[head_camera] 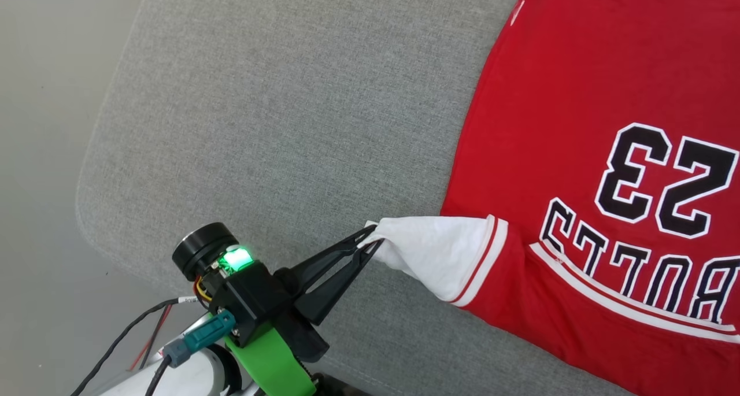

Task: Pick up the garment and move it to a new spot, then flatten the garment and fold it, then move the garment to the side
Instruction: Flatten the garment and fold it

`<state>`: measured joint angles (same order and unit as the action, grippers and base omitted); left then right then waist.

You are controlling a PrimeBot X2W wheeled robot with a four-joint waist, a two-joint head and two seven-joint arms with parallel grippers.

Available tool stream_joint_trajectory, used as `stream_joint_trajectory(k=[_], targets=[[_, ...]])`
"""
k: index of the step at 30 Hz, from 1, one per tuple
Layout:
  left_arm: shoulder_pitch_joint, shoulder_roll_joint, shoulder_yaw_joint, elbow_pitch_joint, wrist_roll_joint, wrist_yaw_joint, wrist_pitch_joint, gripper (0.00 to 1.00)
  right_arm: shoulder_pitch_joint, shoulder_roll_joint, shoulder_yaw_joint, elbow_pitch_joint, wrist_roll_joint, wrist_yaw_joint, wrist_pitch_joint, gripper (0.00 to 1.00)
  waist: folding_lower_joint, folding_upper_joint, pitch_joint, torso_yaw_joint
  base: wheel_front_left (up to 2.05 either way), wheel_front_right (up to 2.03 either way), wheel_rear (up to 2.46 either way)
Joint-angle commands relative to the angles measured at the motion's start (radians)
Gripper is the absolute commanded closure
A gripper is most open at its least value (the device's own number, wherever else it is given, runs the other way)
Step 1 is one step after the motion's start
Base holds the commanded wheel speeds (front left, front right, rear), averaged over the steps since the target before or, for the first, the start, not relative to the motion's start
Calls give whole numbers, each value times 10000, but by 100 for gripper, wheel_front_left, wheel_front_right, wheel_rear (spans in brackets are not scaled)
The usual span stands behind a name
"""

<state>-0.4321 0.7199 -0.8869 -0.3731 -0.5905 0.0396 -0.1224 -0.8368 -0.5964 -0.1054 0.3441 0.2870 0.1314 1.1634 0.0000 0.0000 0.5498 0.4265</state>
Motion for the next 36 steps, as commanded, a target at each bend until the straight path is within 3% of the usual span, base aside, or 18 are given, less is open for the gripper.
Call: stream_joint_trajectory(k=[1,11,22,36], targets=[[-145,5,25,16,1,33,-24,100,625,-3,37,298,51,-7,46,100,0,0,-245,-162,0,0,0],[82,238,72,133,-173,245,108,100,1936,34,-184,452,263,-7,-367,100,0,0,-1496,-876,0,0,0],[521,339,81,338,-490,505,77,100,4492,296,-519,-91,905,-7,-624,100,0,0,-2937,-1822,0,0,0],[1327,34,325,1242,-1201,972,-613,100,7939,1230,-1937,-2519,1386,-7,-472,100,0,0,-4197,-2892,0,0,0]])
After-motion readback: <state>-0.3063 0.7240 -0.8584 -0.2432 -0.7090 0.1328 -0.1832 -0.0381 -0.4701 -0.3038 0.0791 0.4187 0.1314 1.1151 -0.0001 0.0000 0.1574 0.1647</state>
